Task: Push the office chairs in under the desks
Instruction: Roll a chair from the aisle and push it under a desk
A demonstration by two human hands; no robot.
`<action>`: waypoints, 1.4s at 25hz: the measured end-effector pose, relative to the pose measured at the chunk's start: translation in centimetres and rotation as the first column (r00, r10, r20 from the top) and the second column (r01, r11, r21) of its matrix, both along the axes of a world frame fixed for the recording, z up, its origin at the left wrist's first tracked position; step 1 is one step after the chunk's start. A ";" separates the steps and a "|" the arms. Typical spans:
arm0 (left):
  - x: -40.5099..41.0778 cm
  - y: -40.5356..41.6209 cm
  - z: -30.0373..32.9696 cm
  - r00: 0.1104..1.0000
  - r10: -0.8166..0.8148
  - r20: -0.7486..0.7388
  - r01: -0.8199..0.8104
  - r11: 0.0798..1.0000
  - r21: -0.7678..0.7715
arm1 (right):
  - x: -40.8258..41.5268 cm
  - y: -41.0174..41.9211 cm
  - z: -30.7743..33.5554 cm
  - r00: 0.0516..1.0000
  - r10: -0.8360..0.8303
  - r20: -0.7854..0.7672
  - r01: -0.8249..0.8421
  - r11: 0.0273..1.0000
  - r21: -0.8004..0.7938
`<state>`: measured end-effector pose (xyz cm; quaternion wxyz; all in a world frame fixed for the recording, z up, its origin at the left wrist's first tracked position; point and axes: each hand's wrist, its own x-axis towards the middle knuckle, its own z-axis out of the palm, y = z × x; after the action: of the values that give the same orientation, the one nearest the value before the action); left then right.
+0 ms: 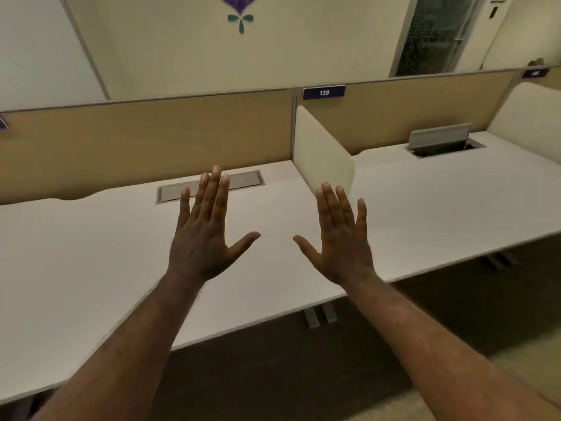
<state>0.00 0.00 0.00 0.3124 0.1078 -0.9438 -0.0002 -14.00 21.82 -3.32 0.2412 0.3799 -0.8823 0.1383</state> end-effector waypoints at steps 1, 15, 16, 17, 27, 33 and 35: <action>0.5 0.3 -0.8 1.000 -0.018 0.024 0.018 1.000 0.019 | 1.6 0.5 -0.9 0.998 -0.066 0.025 0.065 0.997 0.033; 6.5 19.8 -12.6 0.658 -0.632 0.409 0.603 0.768 0.218 | 26.9 22.6 -11.3 0.678 -0.690 0.253 0.639 0.723 0.262; 6.9 21.7 -12.9 0.626 -0.661 0.414 0.636 0.740 0.220 | 28.6 24.6 -11.6 0.633 -0.729 0.261 0.676 0.685 0.271; 7.5 23.9 -13.2 0.589 -0.689 0.422 0.671 0.708 0.218 | 30.4 26.6 -11.8 0.586 -0.763 0.273 0.712 0.646 0.276; 18.2 45.9 -15.9 0.273 -0.819 0.504 0.860 0.442 0.253 | 48.4 44.8 -13.5 0.306 -0.902 0.305 0.893 0.383 0.237; 25.9 60.2 -16.5 0.150 -0.847 0.510 0.927 0.300 0.225 | 60.4 56.1 -14.2 0.122 -0.946 0.301 0.951 0.199 0.238; 28.0 65.1 -16.1 0.092 -0.867 0.490 0.944 0.232 0.233 | 63.9 59.4 -13.9 0.057 -0.951 0.305 0.963 0.133 0.234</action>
<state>27.96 65.13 -16.08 -0.0213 -0.5239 -0.8461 -0.0962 49.94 81.22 -17.23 0.1000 -0.3354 -0.9363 0.0300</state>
